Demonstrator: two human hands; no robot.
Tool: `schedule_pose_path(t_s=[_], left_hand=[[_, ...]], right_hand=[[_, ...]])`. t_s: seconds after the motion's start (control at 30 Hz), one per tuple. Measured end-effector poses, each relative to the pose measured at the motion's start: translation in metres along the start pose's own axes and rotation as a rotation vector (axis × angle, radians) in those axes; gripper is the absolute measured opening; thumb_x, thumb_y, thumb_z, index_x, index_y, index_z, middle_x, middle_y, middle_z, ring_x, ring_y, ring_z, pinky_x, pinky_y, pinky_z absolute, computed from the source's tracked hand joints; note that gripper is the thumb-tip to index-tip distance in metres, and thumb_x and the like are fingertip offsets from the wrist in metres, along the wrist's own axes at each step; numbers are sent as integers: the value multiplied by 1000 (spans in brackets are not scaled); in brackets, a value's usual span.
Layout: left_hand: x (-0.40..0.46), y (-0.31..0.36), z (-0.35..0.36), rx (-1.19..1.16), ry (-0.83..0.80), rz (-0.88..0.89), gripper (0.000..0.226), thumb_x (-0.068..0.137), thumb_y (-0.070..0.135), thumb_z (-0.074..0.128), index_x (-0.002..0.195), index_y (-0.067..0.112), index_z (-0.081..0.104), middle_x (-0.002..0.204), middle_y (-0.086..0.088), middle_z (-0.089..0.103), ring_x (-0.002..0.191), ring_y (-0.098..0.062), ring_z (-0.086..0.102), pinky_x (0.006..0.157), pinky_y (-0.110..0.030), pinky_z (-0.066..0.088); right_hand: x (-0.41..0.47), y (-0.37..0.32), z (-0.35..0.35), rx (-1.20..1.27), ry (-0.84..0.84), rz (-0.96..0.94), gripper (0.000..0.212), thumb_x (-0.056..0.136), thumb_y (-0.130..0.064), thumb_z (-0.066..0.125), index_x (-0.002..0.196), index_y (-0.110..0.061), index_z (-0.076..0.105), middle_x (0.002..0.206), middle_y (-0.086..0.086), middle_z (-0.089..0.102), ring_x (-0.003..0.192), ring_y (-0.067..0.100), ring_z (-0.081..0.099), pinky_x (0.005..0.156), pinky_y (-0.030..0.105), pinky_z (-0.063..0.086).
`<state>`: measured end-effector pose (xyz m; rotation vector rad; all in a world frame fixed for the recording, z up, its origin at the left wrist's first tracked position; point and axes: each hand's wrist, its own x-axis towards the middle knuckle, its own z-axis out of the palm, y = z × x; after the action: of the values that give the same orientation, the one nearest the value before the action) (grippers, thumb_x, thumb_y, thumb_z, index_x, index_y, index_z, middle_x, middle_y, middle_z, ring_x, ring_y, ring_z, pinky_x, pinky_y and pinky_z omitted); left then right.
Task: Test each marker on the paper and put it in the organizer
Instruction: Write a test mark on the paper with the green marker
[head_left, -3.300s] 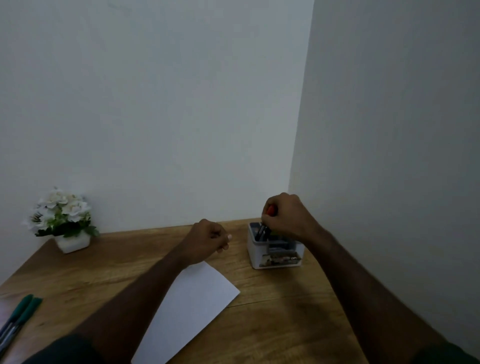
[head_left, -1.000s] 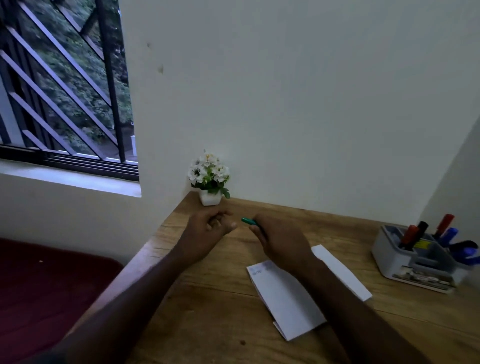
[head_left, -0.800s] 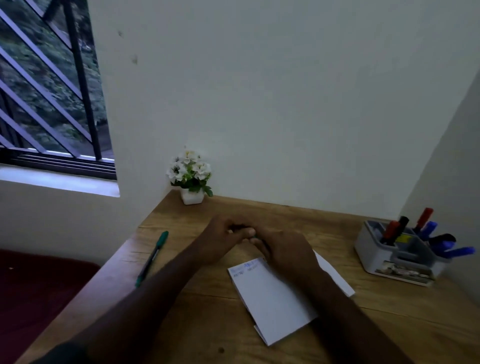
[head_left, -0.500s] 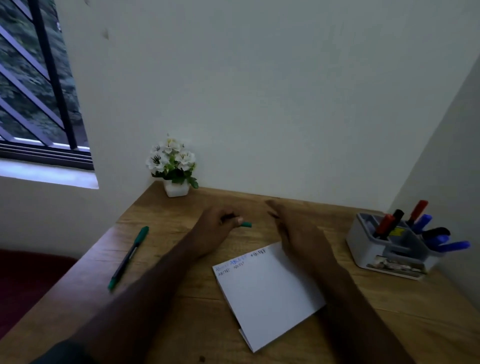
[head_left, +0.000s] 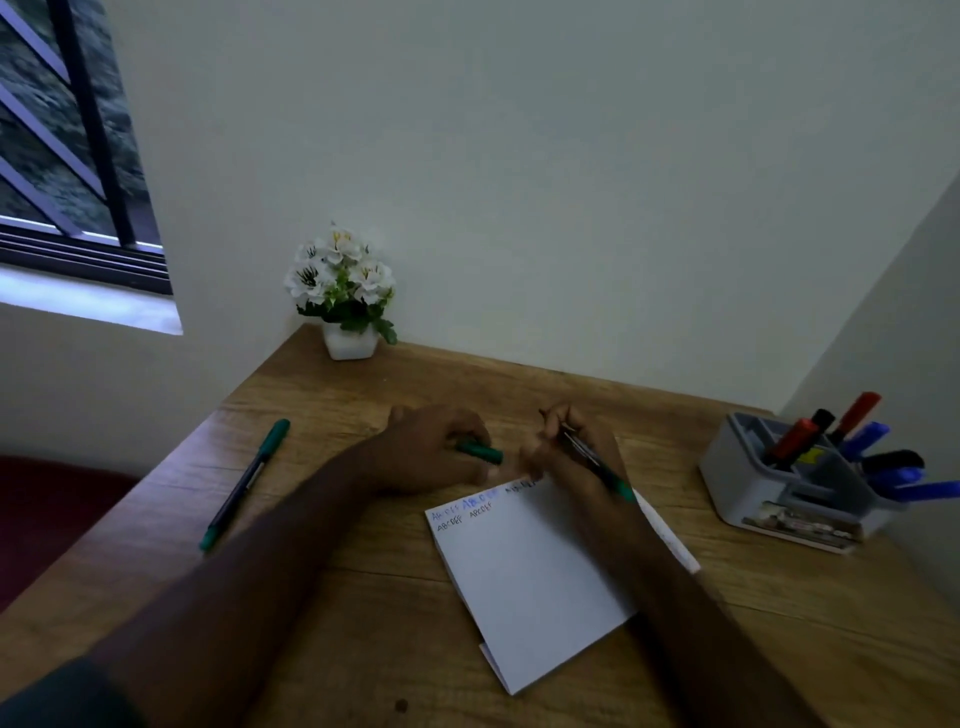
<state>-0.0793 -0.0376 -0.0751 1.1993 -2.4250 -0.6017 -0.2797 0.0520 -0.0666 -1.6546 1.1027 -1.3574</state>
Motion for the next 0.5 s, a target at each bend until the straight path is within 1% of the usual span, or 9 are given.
schedule_pose_path(t_s=[0.03,0.07,0.13,0.23,0.33,0.37,0.43,0.47,0.5], left_hand=[[-1,0,-2,6,-47,-4,57,72,68,67,121,40,57,129,22,54,122,-5,44,108,-43,17],[-3,2,-3,9,-85,-4,62,72,66,70,126,40,54,134,20,51,125,-5,43,109,-40,14],[-5,3,-5,18,-123,-2,69,69,64,74,130,40,51,141,18,47,128,-7,41,106,-37,13],[-5,1,-4,-2,-124,-16,71,67,66,74,130,43,49,142,17,47,129,-8,41,105,-36,12],[-4,0,-3,-16,-140,-21,73,65,69,73,128,44,49,139,19,48,129,-8,42,108,-40,12],[-4,0,-3,-20,-146,-26,73,65,69,74,129,44,49,140,19,48,130,-8,42,109,-42,13],[-3,-1,-3,-15,-149,-24,72,65,69,73,128,43,49,140,18,48,130,-9,41,109,-43,13],[-3,-1,-2,-12,-149,-24,72,65,70,73,128,44,50,141,18,47,130,-9,41,108,-43,13],[-2,-2,-2,-13,-150,-25,72,64,71,73,127,44,50,142,19,46,131,-10,40,108,-43,12]], right_hand=[[-2,1,1,-36,42,20,28,101,-31,53,93,-4,54,80,17,63,74,21,62,73,35,48],[-3,1,2,-57,66,59,40,101,-45,45,93,-8,57,80,14,64,73,18,60,72,34,45],[-4,1,8,-117,91,107,47,100,-56,34,100,-18,61,86,3,68,77,14,60,73,29,44],[-8,4,12,-264,33,80,40,101,-50,34,104,-20,60,93,-4,69,83,9,64,75,23,48],[-14,3,5,-331,-35,19,18,103,-30,46,99,-21,60,94,-5,69,89,15,66,75,25,53],[-16,2,3,-360,-42,3,15,100,-25,50,92,-22,62,90,-5,68,87,15,66,73,28,53],[-16,4,3,-389,-13,12,22,96,-17,56,75,-22,60,76,-4,65,75,10,63,67,35,51],[-15,3,5,-361,4,37,23,94,-15,56,72,-20,59,71,-1,64,70,12,61,66,37,49],[-14,3,6,-319,13,61,18,92,-14,56,74,-18,59,69,3,64,67,14,61,65,36,48]])
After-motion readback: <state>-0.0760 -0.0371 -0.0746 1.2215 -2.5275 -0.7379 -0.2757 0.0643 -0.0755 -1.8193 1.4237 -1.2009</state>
